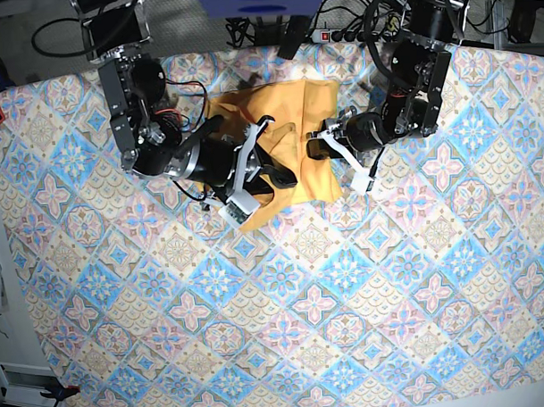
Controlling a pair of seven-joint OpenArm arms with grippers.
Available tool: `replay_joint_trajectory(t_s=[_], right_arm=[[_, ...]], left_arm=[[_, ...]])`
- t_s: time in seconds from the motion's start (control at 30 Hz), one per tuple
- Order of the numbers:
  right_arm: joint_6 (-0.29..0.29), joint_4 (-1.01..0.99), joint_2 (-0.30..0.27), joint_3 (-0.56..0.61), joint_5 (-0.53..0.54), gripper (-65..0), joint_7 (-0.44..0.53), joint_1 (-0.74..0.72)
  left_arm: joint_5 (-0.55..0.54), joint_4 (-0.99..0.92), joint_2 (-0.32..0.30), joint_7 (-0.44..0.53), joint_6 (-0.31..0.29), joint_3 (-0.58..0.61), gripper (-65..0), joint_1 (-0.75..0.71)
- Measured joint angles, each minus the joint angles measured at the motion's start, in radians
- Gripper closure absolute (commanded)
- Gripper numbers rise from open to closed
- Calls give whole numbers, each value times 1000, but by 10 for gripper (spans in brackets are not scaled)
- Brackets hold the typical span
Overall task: Fold the T-shirt properly
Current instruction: 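Lift both ends and bring the grippers together over the shirt's middle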
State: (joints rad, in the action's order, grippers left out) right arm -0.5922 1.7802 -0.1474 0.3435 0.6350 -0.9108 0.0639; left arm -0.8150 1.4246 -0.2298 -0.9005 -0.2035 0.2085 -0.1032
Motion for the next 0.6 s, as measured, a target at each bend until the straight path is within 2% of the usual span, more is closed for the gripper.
replay_joint_trajectory(t_s=[0.2, 0.37, 0.6], right_arm=[[2, -100, -5, 72, -31, -12, -3, -45], [1, -213, -5, 157, -30, -62, 5, -90], [2, -252, -11, 255, -29, -88, 5, -120]], left_arm=[[0, -1, 0, 10, 0, 0, -37, 0], [0, -1, 1, 11, 1, 0, -37, 0], [0, -1, 0, 14, 0, 0, -37, 0]])
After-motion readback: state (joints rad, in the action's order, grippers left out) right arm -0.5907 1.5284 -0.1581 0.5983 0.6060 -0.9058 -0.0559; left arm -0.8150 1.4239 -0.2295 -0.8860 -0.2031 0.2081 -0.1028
